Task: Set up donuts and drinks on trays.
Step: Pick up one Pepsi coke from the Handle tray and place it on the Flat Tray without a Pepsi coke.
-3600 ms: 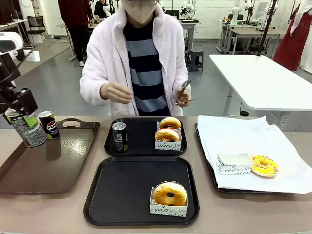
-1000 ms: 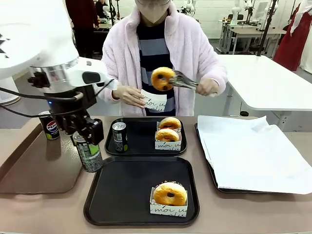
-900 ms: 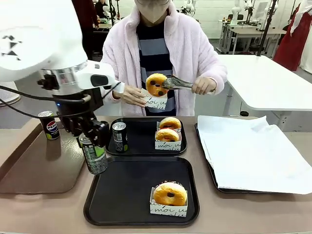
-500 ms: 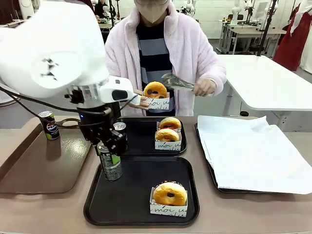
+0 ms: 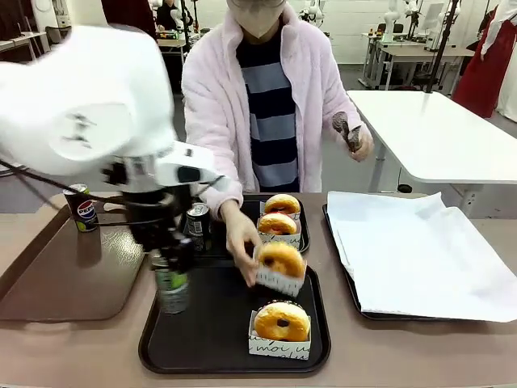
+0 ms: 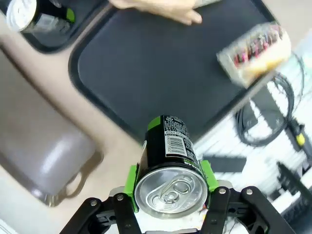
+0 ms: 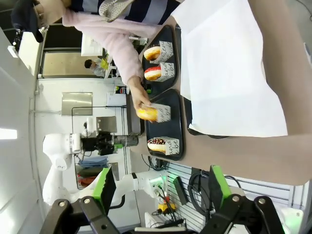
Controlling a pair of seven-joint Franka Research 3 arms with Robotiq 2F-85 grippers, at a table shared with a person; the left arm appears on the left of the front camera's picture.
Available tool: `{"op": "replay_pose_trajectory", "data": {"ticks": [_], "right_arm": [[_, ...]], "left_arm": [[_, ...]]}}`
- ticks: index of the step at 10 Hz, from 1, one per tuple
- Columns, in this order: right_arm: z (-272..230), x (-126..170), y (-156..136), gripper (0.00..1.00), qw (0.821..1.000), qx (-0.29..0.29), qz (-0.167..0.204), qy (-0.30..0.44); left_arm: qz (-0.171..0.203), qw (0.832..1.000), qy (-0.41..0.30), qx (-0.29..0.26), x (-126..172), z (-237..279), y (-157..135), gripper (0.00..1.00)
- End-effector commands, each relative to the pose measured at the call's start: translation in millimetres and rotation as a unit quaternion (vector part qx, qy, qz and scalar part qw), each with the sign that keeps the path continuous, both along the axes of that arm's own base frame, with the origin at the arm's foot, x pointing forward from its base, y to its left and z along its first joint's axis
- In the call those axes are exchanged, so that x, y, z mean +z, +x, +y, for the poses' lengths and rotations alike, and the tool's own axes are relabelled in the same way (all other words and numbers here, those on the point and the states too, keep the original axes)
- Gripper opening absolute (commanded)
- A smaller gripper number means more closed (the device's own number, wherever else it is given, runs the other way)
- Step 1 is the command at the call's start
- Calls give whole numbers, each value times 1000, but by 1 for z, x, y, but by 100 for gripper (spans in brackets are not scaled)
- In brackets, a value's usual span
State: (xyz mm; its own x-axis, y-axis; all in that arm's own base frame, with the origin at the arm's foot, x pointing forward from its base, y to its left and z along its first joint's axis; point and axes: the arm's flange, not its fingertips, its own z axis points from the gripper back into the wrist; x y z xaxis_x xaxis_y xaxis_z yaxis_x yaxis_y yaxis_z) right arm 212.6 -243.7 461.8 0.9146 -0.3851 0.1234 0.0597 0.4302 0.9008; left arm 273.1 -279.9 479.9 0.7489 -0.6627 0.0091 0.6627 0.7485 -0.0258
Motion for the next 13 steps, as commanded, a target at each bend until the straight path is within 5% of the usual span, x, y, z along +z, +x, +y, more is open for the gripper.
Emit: {"op": "replay_pose_trajectory", "data": {"ticks": [1, 4, 6, 10, 13], "right_arm": [[0, 1, 1, 100, 1000, -2, -13, 7], [0, 1, 1, 100, 1000, -2, -13, 7], [0, 1, 1, 100, 1000, -2, -13, 7], [0, 1, 1, 100, 1000, -2, -13, 7], [0, 1, 1, 100, 1000, -2, -13, 7]], "left_arm": [[-8, 999, -22, -33, 51, 77, -58, 59], [-42, 998, -4, -35, 59, 88, -74, 59], [-36, 999, -2, -15, 46, 72, -53, 59], [-57, 996, 6, 75, -16, 24, 6, 59], [-50, 989, -9, 137, -60, 3, 22, 59]]}}
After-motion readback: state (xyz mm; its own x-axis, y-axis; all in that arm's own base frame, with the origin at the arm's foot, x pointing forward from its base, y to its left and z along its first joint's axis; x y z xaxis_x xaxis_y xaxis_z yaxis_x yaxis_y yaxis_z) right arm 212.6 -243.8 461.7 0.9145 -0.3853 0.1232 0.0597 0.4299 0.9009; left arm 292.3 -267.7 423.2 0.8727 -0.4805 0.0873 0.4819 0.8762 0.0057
